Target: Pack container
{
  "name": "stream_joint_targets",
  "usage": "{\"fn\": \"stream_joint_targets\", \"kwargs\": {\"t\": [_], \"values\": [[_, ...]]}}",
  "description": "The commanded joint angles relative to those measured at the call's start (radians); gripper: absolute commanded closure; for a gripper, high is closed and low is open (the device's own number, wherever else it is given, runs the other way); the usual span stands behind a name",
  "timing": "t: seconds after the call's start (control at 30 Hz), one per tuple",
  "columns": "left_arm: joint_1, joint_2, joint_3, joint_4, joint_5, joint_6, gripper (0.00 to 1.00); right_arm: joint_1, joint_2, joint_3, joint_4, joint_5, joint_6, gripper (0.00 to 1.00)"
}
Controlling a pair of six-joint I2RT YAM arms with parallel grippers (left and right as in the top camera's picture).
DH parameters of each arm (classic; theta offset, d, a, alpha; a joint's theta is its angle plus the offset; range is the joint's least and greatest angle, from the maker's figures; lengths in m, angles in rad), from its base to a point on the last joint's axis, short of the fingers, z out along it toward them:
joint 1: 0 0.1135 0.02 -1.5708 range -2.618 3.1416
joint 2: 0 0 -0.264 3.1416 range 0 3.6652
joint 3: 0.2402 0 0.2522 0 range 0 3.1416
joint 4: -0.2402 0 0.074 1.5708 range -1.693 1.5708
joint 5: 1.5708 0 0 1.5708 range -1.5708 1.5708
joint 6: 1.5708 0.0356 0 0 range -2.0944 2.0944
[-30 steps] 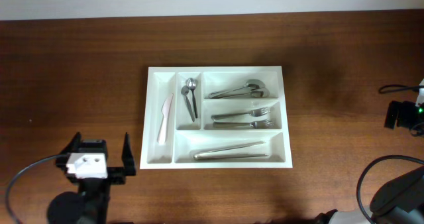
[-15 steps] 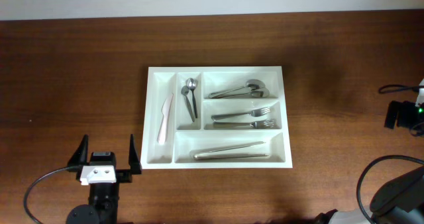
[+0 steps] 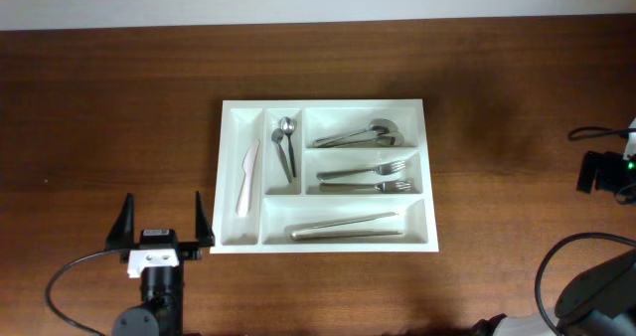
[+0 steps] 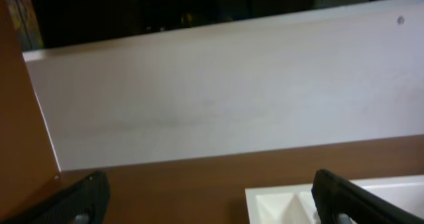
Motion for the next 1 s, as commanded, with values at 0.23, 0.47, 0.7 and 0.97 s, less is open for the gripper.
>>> {"fn": "stream_joint_targets", "kwargs": {"t": [0.23, 0.47, 0.7, 0.97], "values": [[0.003, -0.010, -0.070, -0.005, -0.046, 0.016, 0.01, 0.002, -0.022, -0.002, 0.003, -0.002, -0.006, 0.01], [0.003, -0.010, -0.070, -0.226, -0.040, 0.016, 0.01, 0.002, -0.022, -0.002, 0.003, -0.002, -0.006, 0.01], [0.003, -0.010, -0.070, -0.220, -0.037, 0.016, 0.01, 0.002, -0.022, -0.002, 0.003, -0.002, -0.006, 0.01], [0.003, -0.010, -0.069, -0.220, -0.037, 0.016, 0.01, 0.002, -0.022, -0.002, 0.003, -0.002, -0.006, 0.01]]}}
